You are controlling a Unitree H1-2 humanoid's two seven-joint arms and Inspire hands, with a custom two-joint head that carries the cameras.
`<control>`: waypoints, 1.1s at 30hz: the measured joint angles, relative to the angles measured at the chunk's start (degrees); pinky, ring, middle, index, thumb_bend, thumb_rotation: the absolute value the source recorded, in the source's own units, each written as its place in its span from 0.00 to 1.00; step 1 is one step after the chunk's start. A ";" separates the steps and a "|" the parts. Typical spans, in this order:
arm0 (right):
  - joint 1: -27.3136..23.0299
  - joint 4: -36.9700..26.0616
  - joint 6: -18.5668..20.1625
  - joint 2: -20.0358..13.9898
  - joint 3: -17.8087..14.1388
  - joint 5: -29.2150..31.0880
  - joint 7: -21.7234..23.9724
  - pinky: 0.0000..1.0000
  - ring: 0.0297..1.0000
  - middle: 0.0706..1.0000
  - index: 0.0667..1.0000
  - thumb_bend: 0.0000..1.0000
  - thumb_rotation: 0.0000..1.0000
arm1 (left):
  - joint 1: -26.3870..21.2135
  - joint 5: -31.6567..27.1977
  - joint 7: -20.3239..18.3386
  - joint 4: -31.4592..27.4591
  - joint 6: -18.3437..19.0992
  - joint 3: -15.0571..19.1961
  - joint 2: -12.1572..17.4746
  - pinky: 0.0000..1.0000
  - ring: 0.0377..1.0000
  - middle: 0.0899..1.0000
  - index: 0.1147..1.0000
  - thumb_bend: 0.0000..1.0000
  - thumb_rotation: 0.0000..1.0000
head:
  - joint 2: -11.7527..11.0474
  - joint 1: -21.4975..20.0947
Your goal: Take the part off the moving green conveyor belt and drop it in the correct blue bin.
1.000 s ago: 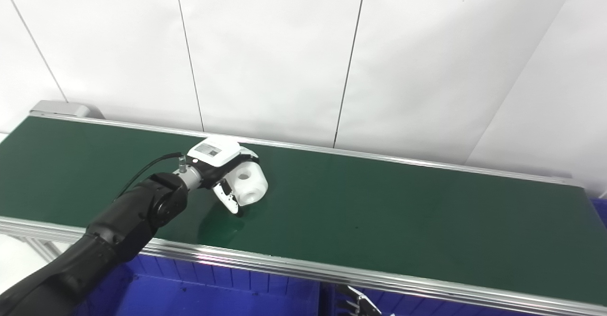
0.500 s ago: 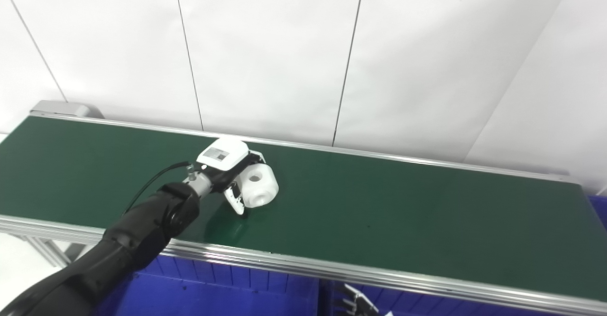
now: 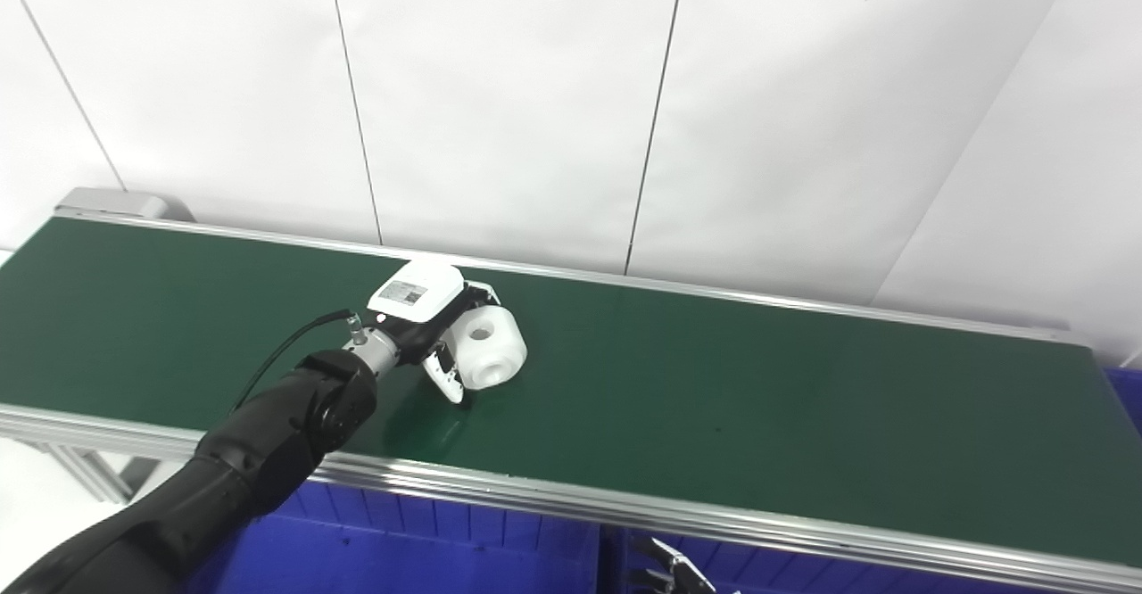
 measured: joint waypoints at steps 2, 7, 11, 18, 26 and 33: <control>-0.01 0.00 0.00 0.00 0.04 -0.04 0.00 0.72 0.78 0.87 0.80 0.78 1.00 | 0.00 -0.15 -0.07 -0.06 0.01 -0.02 -0.20 0.45 0.42 0.51 0.42 0.50 0.00 | 0.09 0.00; -0.10 -0.01 0.00 0.00 0.25 -0.14 0.00 0.72 0.78 0.87 0.80 0.76 1.00 | 0.25 -0.85 -0.12 -0.45 0.12 -0.14 -0.51 0.44 0.42 0.51 0.42 0.50 0.00 | 0.44 -0.17; 0.04 -0.53 0.00 0.01 0.53 -0.49 -0.01 0.72 0.78 0.86 0.80 0.77 1.00 | 2.45 -2.04 -0.33 -4.33 0.14 0.95 0.43 0.43 0.42 0.51 0.42 0.50 0.00 | 1.66 -0.26; 0.50 -2.39 0.00 0.03 0.55 -0.48 -0.04 0.74 0.79 0.87 0.81 0.77 1.00 | 9.88 -3.31 -8.03 -25.30 1.70 2.81 5.18 0.42 0.40 0.47 0.45 0.50 0.00 | 5.01 -0.35; 1.20 -6.14 0.00 -0.03 0.62 0.28 0.80 0.78 0.81 0.88 0.82 0.79 1.00 | 18.31 -5.14 -21.38 -50.52 2.32 4.36 9.58 0.40 0.38 0.46 0.47 0.50 0.00 | 13.62 2.11; 1.26 -9.26 0.01 -1.42 0.02 1.22 1.49 0.76 0.80 0.88 0.82 0.83 1.00 | 24.76 -5.72 -31.92 -59.83 1.73 3.32 11.94 0.37 0.36 0.44 0.48 0.50 0.00 | 18.72 3.69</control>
